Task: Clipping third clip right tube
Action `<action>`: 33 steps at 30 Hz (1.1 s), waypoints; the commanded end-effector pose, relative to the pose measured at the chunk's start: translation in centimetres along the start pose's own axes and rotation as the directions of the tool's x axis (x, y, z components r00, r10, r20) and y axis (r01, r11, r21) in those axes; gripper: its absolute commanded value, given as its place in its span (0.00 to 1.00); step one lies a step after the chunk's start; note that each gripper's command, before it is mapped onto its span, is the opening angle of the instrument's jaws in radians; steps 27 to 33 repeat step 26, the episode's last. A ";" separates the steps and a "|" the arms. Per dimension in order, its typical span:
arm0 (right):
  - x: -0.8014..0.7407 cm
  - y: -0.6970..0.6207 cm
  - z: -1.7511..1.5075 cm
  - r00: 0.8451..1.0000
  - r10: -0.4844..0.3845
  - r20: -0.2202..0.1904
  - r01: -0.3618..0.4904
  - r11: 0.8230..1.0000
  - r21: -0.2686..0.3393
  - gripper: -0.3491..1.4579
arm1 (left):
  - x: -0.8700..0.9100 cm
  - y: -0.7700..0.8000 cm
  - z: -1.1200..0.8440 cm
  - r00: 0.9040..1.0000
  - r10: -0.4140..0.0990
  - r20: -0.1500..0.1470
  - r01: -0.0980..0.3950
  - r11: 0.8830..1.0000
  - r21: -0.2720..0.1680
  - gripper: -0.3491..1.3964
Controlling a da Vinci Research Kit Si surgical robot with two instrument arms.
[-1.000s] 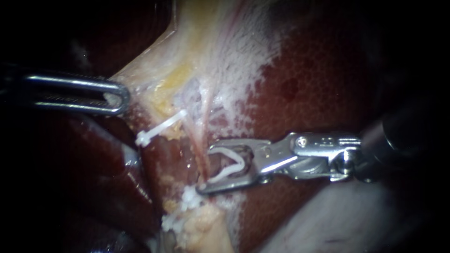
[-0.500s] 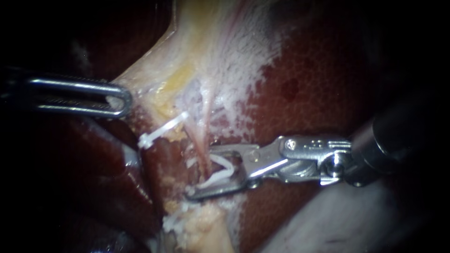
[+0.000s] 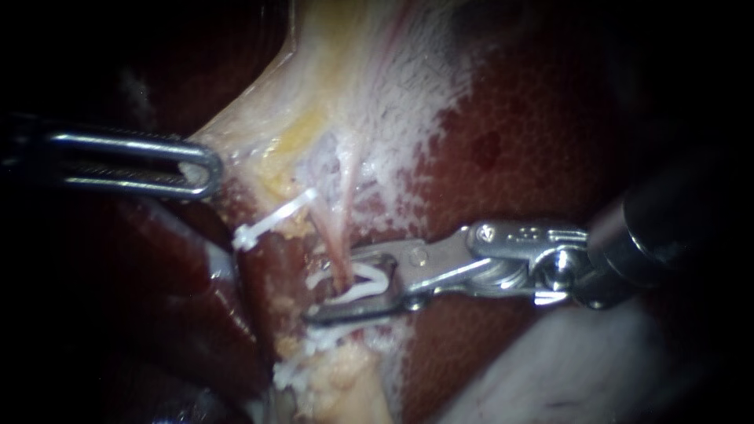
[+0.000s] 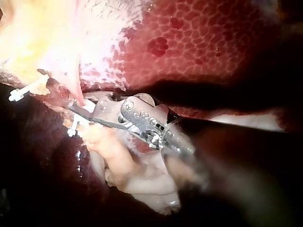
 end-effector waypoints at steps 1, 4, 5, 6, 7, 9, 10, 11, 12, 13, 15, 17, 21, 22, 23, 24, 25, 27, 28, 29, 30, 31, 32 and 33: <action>0.00 0.01 -0.01 1.000 0.005 0.000 -0.005 1.000 0.000 0.03 | 0.00 0.00 0.00 1.000 0.000 0.000 0.000 1.000 0.001 0.00; -0.01 0.01 -0.02 1.000 0.010 0.000 -0.010 1.000 0.000 0.01 | 0.00 0.00 0.00 1.000 0.000 0.000 0.000 1.000 0.000 0.00; -0.01 0.01 -0.01 1.000 0.010 0.000 -0.010 1.000 0.000 0.01 | 0.00 0.00 0.00 1.000 0.000 0.000 0.000 1.000 0.000 0.00; -0.02 0.01 -0.01 1.000 0.010 0.000 -0.010 1.000 0.000 0.01 | 0.00 0.00 0.00 1.000 0.000 0.000 0.000 1.000 0.000 0.00; -0.02 0.01 -0.01 1.000 0.010 0.000 -0.010 1.000 0.000 0.01 | 0.00 0.00 0.00 1.000 0.000 0.000 0.000 1.000 0.000 0.00; -0.02 0.01 -0.01 1.000 0.010 0.000 -0.010 1.000 0.000 0.01 | 0.00 0.00 0.00 1.000 0.000 0.000 0.000 1.000 0.000 0.00; -0.02 0.01 -0.01 1.000 0.010 0.000 -0.010 1.000 0.000 0.01 | 0.00 0.00 0.00 1.000 0.000 0.000 0.000 1.000 0.000 0.00; -0.02 0.01 -0.01 1.000 0.010 0.000 -0.010 1.000 0.000 0.01 | 0.00 0.00 0.00 1.000 0.000 0.000 0.000 1.000 0.000 0.00; -0.02 0.01 -0.01 1.000 0.010 0.000 -0.010 1.000 0.000 0.01 | 0.00 0.00 0.00 1.000 0.000 0.000 0.000 1.000 0.000 0.00; -0.02 0.01 -0.02 1.000 0.010 0.000 -0.010 1.000 0.000 0.01 | 0.00 0.00 0.00 1.000 0.000 0.000 0.000 1.000 0.000 0.00; -0.02 0.01 -0.02 1.000 0.010 0.000 -0.010 1.000 0.000 0.01 | 0.00 0.00 0.00 1.000 0.000 0.000 0.000 1.000 0.000 0.00; -0.02 0.01 -0.02 1.000 0.010 0.000 -0.010 1.000 0.000 0.01 | 0.00 0.00 0.00 1.000 0.000 0.000 0.000 1.000 0.000 0.00; -0.02 0.01 -0.01 1.000 0.010 0.000 -0.010 1.000 0.000 0.01 | 0.01 0.00 0.01 1.000 0.001 0.000 -0.001 1.000 0.000 0.00; -0.02 0.01 -0.02 1.000 0.010 0.001 -0.010 1.000 0.000 0.01 | 0.01 0.00 0.02 1.000 0.001 0.000 -0.001 1.000 0.000 0.00; -0.02 0.01 -0.02 1.000 0.010 0.001 -0.010 1.000 0.000 0.01 | 0.01 0.01 0.02 1.000 0.001 0.000 -0.001 1.000 0.000 0.00; -0.03 0.00 -0.02 1.000 0.009 0.001 -0.009 1.000 0.001 0.01 | 0.01 0.01 0.02 1.000 0.001 0.000 -0.001 1.000 0.000 0.00; -0.03 0.00 -0.02 1.000 0.009 0.001 -0.009 1.000 0.001 0.01 | 0.01 0.01 0.02 1.000 0.001 0.000 -0.001 1.000 0.000 0.00; -0.03 0.00 -0.02 1.000 0.009 0.001 -0.009 1.000 0.001 0.01 | 0.01 0.01 0.03 1.000 0.001 0.000 -0.001 1.000 0.000 0.00; -0.03 0.00 -0.02 1.000 0.009 0.001 -0.009 1.000 0.001 0.01 | 0.01 0.01 0.03 1.000 0.001 0.000 -0.001 1.000 0.000 0.00; -0.03 0.00 -0.02 1.000 0.009 0.001 -0.009 1.000 0.001 0.01 | 0.01 0.01 0.03 1.000 0.001 0.000 -0.001 1.000 0.000 0.00; -0.03 0.00 -0.02 1.000 0.009 0.001 -0.009 1.000 0.001 0.01 | 0.01 0.01 0.03 1.000 0.001 0.000 -0.001 1.000 0.000 0.00; -0.03 0.00 -0.02 1.000 0.009 0.001 -0.009 1.000 0.001 0.01 | 0.01 0.01 0.03 1.000 0.001 0.000 -0.001 1.000 0.000 0.00; -0.03 0.00 -0.02 1.000 0.009 0.001 -0.009 1.000 0.001 0.01 | 0.01 0.01 0.03 1.000 0.001 0.000 -0.001 1.000 0.000 0.00; -0.03 0.00 -0.02 1.000 0.009 0.001 -0.009 1.000 0.001 0.01 | 0.01 0.01 0.03 1.000 0.001 0.000 -0.001 1.000 0.000 0.00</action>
